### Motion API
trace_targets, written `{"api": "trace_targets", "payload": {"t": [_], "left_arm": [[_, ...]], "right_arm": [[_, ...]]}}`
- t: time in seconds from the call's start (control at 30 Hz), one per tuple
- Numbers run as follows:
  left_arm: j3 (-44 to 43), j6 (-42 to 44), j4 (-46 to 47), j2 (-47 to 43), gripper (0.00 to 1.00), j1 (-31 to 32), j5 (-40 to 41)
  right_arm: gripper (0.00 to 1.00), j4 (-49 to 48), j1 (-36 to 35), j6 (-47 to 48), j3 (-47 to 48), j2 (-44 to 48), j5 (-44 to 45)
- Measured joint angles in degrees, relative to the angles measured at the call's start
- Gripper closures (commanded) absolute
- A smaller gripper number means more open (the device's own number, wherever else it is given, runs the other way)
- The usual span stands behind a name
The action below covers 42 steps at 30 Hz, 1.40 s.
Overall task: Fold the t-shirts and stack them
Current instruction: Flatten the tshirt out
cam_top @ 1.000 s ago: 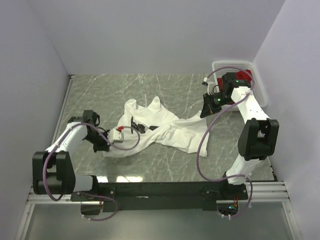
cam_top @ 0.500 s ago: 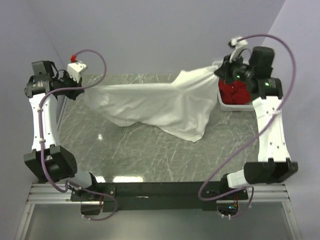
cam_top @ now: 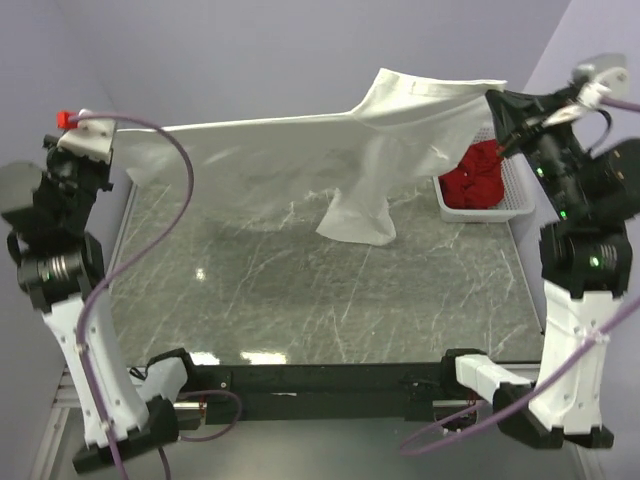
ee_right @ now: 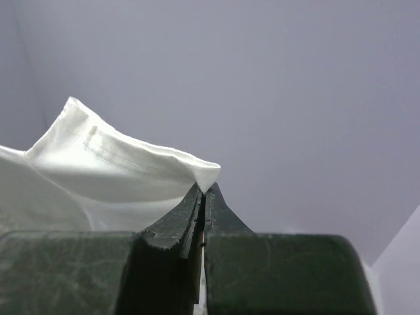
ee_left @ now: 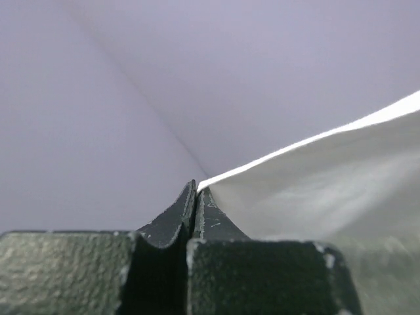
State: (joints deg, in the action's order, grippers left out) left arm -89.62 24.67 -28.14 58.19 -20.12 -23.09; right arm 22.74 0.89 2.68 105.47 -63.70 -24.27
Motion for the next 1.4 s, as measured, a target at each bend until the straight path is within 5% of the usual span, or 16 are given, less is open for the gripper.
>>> {"api": "trace_targets", "payload": {"t": [0.2,0.57,0.9,1.2,1.4], "left_arm": [[0.04,0.07,5.29,-8.96,1.00,0.39,8.17],[-6.86,8.02,10.27,-8.50,0.99,2.49,14.43],[8.17,16.79,3.06,-5.53,0.99,2.49,10.88],[29.64,17.55,4.90,14.14,0.99,7.63,12.94],[18.34,12.70,5.49,40.44,0.99,9.03,14.32]], "right_arm": [[1.00,-1.77,0.00,-1.60,1.22,8.98,2.43],[1.00,-8.46,0.02,1.44,9.81,12.55,3.19],[1.00,-14.60,-1.64,4.79,-10.51,-1.40,-4.02],[1.00,-16.04,-7.91,12.72,-26.36,-24.55,-3.89],[1.00,-19.32,-9.90,15.67,-19.21,-42.21,-0.17]]}}
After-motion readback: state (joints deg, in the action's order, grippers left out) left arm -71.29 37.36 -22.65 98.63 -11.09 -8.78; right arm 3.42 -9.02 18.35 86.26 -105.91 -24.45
